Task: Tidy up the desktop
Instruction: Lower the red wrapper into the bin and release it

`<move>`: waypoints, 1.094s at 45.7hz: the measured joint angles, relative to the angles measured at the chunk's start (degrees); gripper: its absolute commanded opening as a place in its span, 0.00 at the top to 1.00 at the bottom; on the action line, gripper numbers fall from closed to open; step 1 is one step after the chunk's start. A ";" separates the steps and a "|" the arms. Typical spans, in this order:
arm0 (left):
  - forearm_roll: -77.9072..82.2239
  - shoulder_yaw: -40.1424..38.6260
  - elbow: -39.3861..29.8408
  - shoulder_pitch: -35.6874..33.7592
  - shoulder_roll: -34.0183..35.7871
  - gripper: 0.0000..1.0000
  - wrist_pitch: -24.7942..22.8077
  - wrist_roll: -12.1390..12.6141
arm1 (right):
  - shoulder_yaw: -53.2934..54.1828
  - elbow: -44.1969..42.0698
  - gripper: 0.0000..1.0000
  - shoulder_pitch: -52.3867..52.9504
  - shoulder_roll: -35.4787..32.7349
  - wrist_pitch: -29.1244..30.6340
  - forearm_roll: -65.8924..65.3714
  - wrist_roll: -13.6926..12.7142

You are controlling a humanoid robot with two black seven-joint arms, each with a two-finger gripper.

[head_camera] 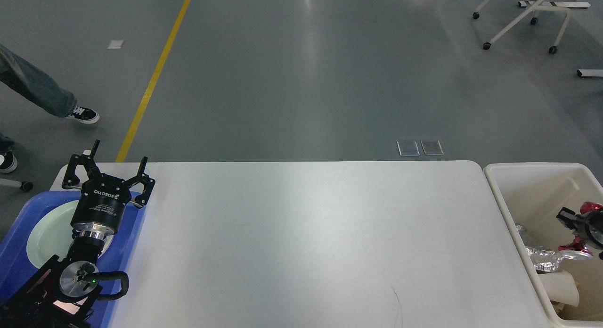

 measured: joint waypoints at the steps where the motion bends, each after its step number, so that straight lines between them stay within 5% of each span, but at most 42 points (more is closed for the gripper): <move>1: 0.00 0.00 0.00 0.00 0.00 0.04 0.00 0.00 | 0.77 -3.26 1.00 -3.75 2.00 -2.93 -0.03 -0.02; 10: 0.00 0.00 0.00 0.00 0.00 0.04 0.00 0.00 | 1.55 -11.04 1.00 -15.06 9.19 -15.31 0.47 -0.03; 22: 0.00 0.00 0.00 0.00 -0.03 0.04 0.00 0.00 | 1.64 -11.72 1.00 -17.91 10.42 -18.13 0.56 -0.18; 27: 0.00 0.00 0.00 0.00 -0.02 0.04 0.00 0.00 | 1.56 -11.72 0.08 -18.15 10.22 -18.40 0.57 -0.27; 28: 0.00 0.00 0.00 0.00 -0.02 0.04 0.00 0.00 | 1.55 -11.72 0.00 -18.17 10.18 -18.64 0.57 -0.28; 50: 0.00 0.00 0.00 0.00 0.00 0.04 0.00 0.00 | 1.68 -10.86 0.00 -17.92 10.25 -23.14 0.57 -0.29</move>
